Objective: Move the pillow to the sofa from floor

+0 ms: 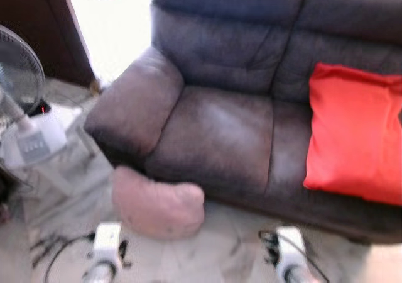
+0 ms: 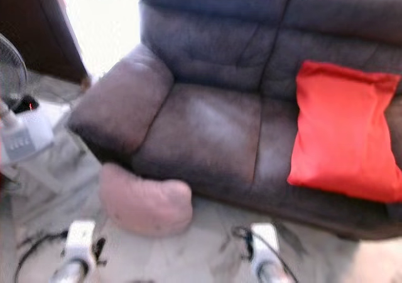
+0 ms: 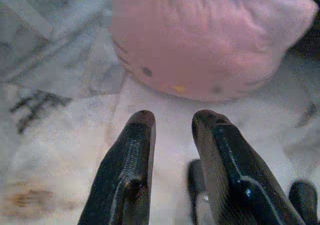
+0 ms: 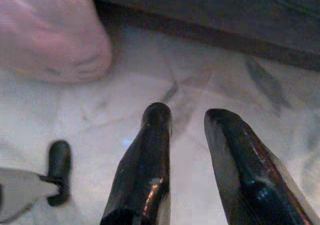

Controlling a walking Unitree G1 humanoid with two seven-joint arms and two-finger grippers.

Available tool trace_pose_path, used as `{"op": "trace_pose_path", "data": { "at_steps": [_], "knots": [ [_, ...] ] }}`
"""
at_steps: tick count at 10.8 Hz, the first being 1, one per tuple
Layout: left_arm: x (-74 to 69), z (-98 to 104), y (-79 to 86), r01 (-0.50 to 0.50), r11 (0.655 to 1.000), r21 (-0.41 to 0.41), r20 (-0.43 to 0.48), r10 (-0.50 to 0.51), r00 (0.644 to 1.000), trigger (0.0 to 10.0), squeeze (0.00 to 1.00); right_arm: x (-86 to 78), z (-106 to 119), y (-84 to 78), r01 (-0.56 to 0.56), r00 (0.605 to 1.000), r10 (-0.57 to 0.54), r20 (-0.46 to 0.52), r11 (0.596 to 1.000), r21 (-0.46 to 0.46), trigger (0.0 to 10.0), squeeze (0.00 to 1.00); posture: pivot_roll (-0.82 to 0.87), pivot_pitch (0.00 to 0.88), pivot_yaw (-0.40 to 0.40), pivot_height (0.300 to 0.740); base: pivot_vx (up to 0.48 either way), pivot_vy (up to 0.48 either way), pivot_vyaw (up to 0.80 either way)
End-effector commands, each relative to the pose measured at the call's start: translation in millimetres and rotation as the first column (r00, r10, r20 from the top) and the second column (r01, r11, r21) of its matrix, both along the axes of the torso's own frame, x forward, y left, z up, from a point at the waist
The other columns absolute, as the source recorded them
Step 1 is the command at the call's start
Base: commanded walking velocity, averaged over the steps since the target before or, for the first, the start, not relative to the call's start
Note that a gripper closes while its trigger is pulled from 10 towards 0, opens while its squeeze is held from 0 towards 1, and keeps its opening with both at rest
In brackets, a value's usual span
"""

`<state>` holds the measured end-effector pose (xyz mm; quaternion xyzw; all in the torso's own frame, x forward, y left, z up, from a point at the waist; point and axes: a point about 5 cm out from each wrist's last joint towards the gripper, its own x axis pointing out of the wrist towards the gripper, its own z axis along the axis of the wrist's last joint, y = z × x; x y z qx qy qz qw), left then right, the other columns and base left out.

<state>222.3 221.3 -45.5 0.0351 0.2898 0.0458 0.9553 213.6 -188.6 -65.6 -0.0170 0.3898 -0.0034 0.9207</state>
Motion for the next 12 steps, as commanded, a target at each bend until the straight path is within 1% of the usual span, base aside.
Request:
{"op": "trace_pose_path", "data": {
  "at_steps": [1, 5, 8, 12],
  "knots": [
    [-6.2, -5.4, -4.2, -0.004, 1.000, -0.013, -0.026, 0.003, 1.000, 10.0, 0.00, -8.0, -3.9, -5.7, 0.010, 1.000, -0.011, -0.025, 1.000, -0.010, 10.0, 0.00, 0.10, 0.159, -0.037, 0.740, 0.000, 0.337, 0.00],
    [-7.1, -5.1, -0.8, -0.003, 1.000, -0.007, -0.028, 0.002, 1.000, 10.0, 0.00, -11.7, -6.5, -1.5, 0.008, 0.999, -0.008, -0.034, 1.000, -0.006, 10.0, 0.00, 0.10, 0.159, -0.021, 0.740, 0.000, 0.336, 0.00],
    [-6.5, -4.3, 1.4, 0.008, 1.000, 0.003, -0.030, -0.008, 1.000, 10.0, 0.00, -12.2, -7.4, 4.4, -0.001, 0.999, 0.001, -0.034, 1.000, 0.006, 10.0, 0.00, 0.11, 0.140, -0.011, 0.740, 0.000, 0.337, 0.00],
    [-6.3, -4.3, 1.4, 0.018, 1.000, 0.005, -0.033, -0.017, 0.999, 10.0, 0.00, -9.6, -6.1, 5.6, -0.007, 1.000, 0.007, -0.025, 1.000, 0.007, 10.0, 0.00, 0.10, 0.104, -0.010, 0.740, 0.000, 0.337, 0.00]
  ]
}}
